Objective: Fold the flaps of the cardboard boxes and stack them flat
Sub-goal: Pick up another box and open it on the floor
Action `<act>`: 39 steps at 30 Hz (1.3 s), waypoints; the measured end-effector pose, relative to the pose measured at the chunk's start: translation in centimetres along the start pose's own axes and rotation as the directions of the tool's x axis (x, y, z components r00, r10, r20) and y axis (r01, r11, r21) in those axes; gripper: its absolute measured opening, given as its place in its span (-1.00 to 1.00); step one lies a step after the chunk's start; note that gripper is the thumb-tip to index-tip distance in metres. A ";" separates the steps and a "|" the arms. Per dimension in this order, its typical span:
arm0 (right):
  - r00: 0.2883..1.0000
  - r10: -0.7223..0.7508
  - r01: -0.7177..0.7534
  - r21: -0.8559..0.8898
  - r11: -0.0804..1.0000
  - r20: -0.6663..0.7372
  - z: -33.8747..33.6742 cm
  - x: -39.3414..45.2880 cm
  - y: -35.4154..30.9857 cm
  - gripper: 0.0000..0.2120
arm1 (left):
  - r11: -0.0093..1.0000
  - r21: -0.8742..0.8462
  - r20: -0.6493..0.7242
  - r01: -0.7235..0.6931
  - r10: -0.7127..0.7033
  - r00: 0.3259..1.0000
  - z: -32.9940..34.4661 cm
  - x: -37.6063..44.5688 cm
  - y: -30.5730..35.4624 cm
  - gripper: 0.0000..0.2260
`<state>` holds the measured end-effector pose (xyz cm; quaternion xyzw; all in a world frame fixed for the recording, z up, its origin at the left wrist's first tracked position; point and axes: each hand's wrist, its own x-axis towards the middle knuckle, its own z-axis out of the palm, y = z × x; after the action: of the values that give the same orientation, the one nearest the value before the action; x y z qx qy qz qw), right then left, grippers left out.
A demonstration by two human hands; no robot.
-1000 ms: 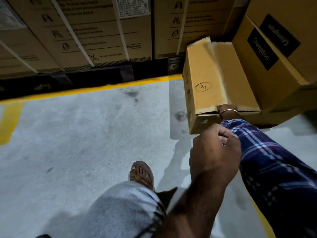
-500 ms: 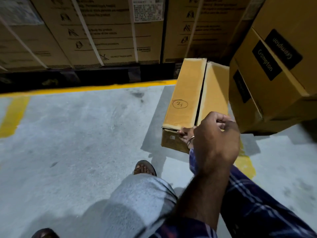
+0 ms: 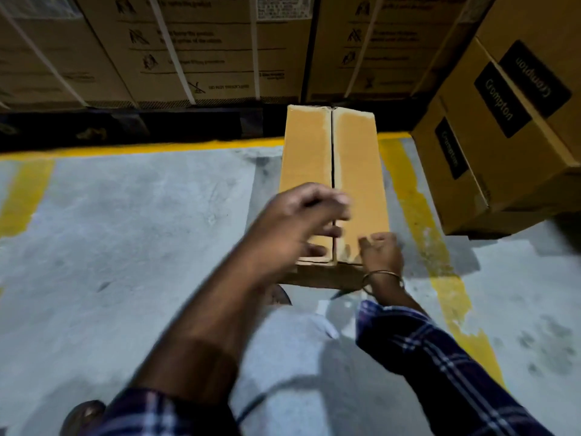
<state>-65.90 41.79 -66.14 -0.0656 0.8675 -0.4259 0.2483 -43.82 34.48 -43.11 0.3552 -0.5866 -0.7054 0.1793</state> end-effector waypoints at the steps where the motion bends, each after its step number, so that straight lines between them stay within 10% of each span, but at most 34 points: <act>1: 0.999 -0.034 0.030 -0.109 0.994 -0.034 -0.4 0.7 0.3 -0.64 | 0.999 0.013 -0.055 0.041 -0.040 0.998 -1.9 0.5 -1.7 -0.78; 6: 0.980 0.149 -0.102 -0.303 0.948 0.135 -1.3 3.7 0.8 -0.29 | 0.897 0.253 -0.244 0.363 -0.304 0.921 -7.5 5.4 -15.4 -0.42; 11: 0.968 0.200 -0.176 -0.153 0.972 0.154 0.3 3.7 0.4 -0.50 | 0.855 -0.016 -0.082 0.518 -0.518 0.852 -6.7 8.2 -22.7 -0.06; 17: 0.936 0.196 -0.154 -0.161 0.975 0.292 5.0 3.2 -1.2 -0.51 | 0.910 -0.090 -0.420 0.404 -0.403 0.813 -8.5 9.3 -22.1 0.06; 20: 0.926 0.147 -0.063 -0.242 0.968 0.348 9.1 1.0 -2.9 -0.56 | 0.877 -0.027 -0.327 0.480 -0.461 0.825 -12.8 7.8 -21.6 0.13; 24: 0.838 0.057 0.131 -0.302 0.944 0.543 15.9 -2.8 -5.2 -0.25 | 0.889 0.263 -0.391 0.375 -0.257 0.884 -14.8 7.0 -20.5 -0.51; 27: 0.846 0.107 0.055 -0.286 0.957 0.522 19.0 -3.2 -5.4 0.09 | 0.889 0.295 -0.664 0.351 -0.074 0.744 -18.3 7.2 -19.5 -0.72; 36: 0.787 0.175 -0.067 -0.199 0.978 0.592 23.9 -4.0 -9.5 0.25 | 0.649 0.636 -0.614 0.418 0.098 0.783 -34.1 12.1 -19.3 -0.23; 39: 0.679 0.324 -0.125 -0.331 0.935 0.658 26.3 -5.3 -9.5 -0.02 | 0.660 0.629 -0.575 0.411 0.039 0.817 -36.5 14.9 -18.3 -0.23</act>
<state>-49.45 18.97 -70.32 -0.1468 0.7561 -0.2171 0.5997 -25.07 3.48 -67.12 0.6416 -0.6999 -0.2962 0.1039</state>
